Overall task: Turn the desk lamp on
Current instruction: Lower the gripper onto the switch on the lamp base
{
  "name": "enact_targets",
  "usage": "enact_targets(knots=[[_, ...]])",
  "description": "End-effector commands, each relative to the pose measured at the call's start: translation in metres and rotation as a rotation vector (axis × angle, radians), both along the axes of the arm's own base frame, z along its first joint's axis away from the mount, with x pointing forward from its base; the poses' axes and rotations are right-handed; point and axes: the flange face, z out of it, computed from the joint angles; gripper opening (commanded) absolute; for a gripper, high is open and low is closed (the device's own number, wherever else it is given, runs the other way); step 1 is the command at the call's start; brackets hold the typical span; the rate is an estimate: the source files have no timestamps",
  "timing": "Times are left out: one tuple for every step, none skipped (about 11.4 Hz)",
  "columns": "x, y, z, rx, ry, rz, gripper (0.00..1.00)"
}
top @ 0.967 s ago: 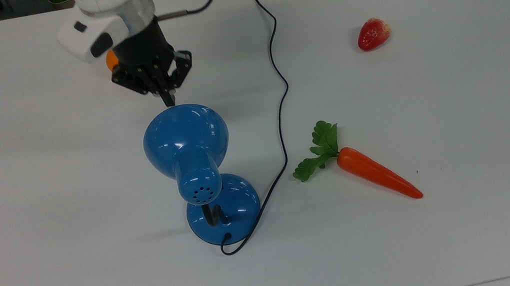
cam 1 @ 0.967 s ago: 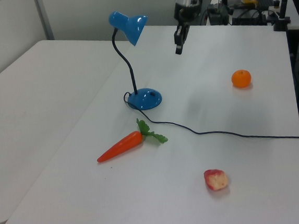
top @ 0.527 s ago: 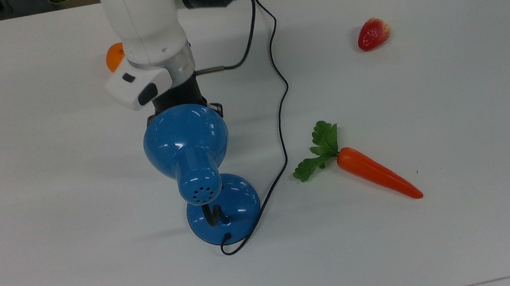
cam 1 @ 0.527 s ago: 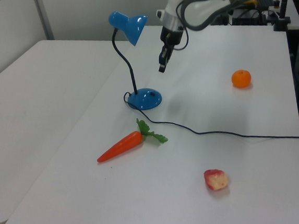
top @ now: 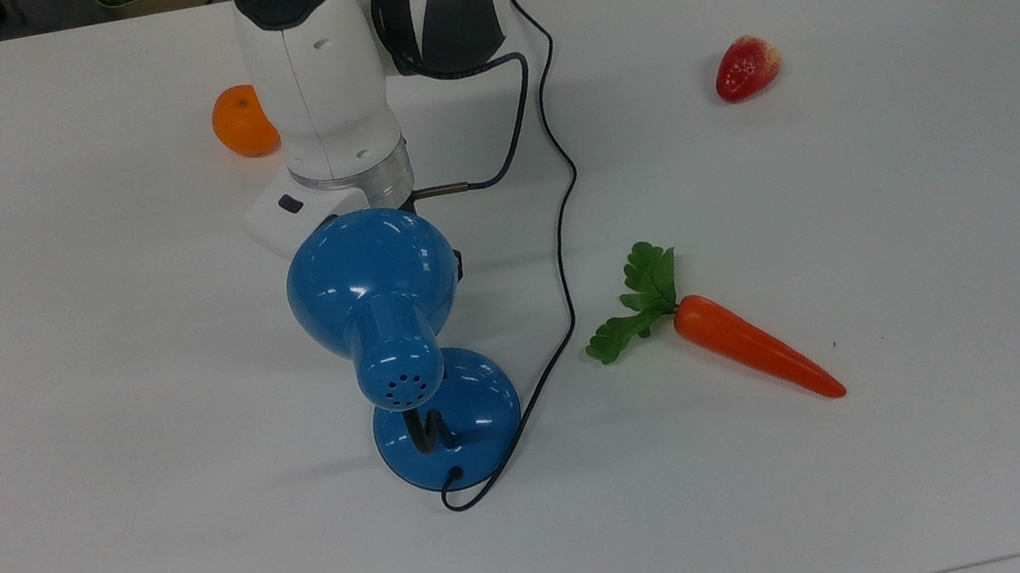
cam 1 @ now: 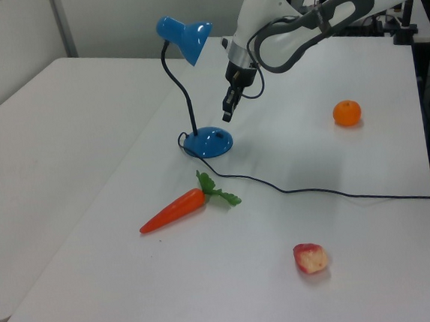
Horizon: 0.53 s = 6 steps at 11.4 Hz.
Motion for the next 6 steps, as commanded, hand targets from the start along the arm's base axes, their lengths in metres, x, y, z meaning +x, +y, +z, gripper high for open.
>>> enact_targets(knots=[[0.007, 0.006, -0.013, -0.001, -0.044, -0.014, 0.00], [0.007, 0.005, -0.014, -0.002, -0.042, -0.016, 0.00], [0.007, 0.010, -0.016, -0.003, -0.041, -0.007, 0.00], [0.007, 0.013, -0.025, -0.010, -0.028, -0.001, 0.00], [0.011, 0.016, -0.025, -0.009, -0.035, 0.001, 0.00], [0.013, 0.016, -0.034, -0.013, -0.026, 0.001, 0.00]])
